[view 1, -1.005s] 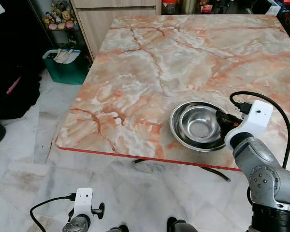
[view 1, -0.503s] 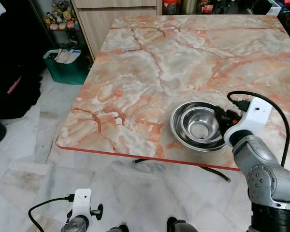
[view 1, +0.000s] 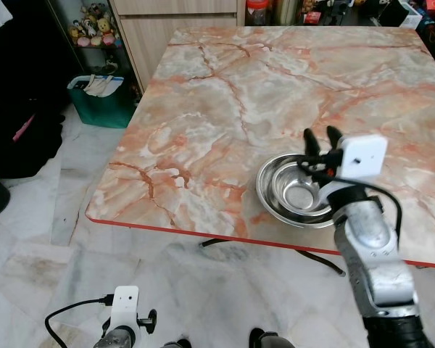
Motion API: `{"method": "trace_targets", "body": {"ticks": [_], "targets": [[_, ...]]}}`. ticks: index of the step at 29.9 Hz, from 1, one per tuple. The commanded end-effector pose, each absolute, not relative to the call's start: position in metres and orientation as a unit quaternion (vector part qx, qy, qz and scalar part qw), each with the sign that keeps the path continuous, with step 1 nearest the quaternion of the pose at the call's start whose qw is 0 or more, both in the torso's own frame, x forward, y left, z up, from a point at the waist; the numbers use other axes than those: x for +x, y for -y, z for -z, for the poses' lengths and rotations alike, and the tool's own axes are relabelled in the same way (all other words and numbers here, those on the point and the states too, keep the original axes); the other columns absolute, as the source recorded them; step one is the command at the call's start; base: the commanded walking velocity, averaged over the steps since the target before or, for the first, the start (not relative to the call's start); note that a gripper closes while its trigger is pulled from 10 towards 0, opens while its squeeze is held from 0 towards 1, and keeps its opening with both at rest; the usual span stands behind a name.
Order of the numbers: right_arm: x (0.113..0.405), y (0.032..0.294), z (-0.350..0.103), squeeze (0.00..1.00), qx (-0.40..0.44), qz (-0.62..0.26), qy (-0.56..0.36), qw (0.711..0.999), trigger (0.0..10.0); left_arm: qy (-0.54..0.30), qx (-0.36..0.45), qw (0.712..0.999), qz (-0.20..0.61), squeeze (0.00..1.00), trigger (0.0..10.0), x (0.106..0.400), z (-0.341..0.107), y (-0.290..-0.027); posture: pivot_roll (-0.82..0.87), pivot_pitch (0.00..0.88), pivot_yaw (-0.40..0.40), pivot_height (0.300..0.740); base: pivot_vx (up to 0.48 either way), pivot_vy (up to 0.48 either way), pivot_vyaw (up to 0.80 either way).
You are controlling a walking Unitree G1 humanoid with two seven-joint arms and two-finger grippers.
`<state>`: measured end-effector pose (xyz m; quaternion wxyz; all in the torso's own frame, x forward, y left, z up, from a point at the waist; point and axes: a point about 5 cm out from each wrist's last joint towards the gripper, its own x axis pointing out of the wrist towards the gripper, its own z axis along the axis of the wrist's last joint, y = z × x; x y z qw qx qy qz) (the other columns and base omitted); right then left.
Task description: Setting the table
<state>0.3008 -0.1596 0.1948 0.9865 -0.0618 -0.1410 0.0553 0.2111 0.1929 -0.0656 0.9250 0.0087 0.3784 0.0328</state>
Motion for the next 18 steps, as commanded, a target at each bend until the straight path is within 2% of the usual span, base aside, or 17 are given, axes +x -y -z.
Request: {"method": "trace_targets", "body": {"ticks": [1, 5, 12, 18], "targets": [[0.299, 0.160, -0.189, 0.00, -0.072, -0.056, 0.151, 0.984, 10.0, -0.396, 0.006, 0.917, -0.043, 0.00, 10.0, 0.200, 0.071, -0.197, -0.10, 0.133, 0.059, 0.740, 0.000, 0.000, 0.00], [0.301, 0.163, -0.172, 0.00, -0.091, -0.054, 0.154, 0.982, 10.0, -0.395, 0.006, 0.918, -0.041, 0.00, 10.0, 0.200, 0.072, -0.196, -0.09, 0.121, 0.059, 0.740, 0.000, 0.000, 0.00], [0.305, 0.161, -0.174, 0.00, -0.088, -0.062, 0.167, 0.980, 10.0, -0.383, -0.005, 0.921, -0.072, 0.00, 10.0, 0.202, 0.069, -0.204, -0.09, 0.108, 0.057, 0.740, 0.000, 0.000, 0.00], [0.307, 0.161, -0.172, 0.00, -0.084, -0.060, 0.169, 0.980, 10.0, -0.380, 0.003, 0.923, -0.065, 0.00, 10.0, 0.203, 0.068, -0.203, -0.09, 0.110, 0.056, 0.740, 0.000, -0.046, 0.00]]}}
